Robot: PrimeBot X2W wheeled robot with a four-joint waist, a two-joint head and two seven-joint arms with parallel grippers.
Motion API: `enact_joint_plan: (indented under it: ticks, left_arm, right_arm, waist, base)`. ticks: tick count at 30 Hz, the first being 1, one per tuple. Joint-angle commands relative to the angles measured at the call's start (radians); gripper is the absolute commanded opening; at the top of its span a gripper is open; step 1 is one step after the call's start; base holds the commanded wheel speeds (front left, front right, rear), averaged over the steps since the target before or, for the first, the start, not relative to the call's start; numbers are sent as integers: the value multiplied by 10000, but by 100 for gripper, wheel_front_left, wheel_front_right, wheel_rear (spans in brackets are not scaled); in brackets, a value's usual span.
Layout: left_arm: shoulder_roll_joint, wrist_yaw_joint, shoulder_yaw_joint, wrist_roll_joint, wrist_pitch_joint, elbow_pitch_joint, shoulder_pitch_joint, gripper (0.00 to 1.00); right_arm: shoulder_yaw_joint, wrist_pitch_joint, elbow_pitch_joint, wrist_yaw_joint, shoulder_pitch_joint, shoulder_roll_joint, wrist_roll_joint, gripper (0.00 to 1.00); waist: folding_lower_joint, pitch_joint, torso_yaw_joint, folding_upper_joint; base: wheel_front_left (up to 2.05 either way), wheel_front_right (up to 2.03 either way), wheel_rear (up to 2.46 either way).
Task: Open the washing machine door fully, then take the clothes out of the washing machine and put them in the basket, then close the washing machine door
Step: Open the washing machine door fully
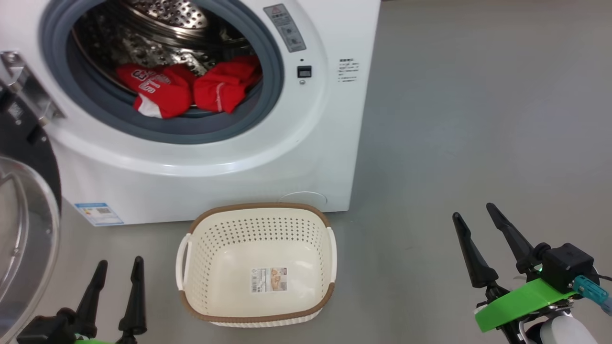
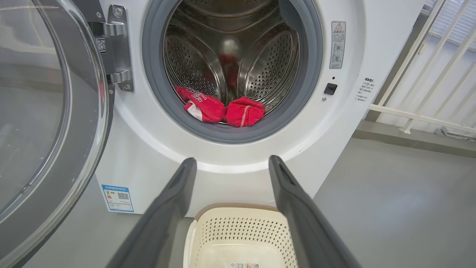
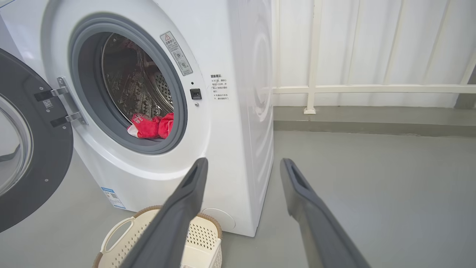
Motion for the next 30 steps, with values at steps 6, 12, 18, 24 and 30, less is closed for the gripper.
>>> enact_joint_plan:
  ticks: [6, 12, 18, 24, 30]
  left_arm:
    - [286, -29, 450, -42, -55, -286, -48, 100]
    - [294, -29, 482, 44, -55, -331, -60, 100]
    - [281, -29, 514, 134, -55, -383, -87, 100]
    - [252, -29, 537, 218, -55, -422, -117, 100]
    - [256, -29, 551, 324, -55, -426, -133, 100]
  right_arm:
    - [83, -120, -308, 63, -34, -84, -138, 100]
    - [-10, -120, -333, 63, 2, -68, -160, 100]
    - [-91, -120, -351, 63, 21, -29, -186, 100]
    - [-133, -120, -353, 63, 15, -3, -196, 100]
    - [-119, -120, -357, 63, -19, 11, -206, 100]
  waist:
    - [0, 133, -424, -1]
    - [0, 183, -515, -1]
    - [0, 218, -498, -1]
    - [0, 249, -454, -1]
    - [0, 261, -442, -1]
  base:
    - [0, 0, 0]
    - [0, 0, 0]
    - [0, 0, 0]
    - [0, 0, 0]
    - [0, 0, 0]
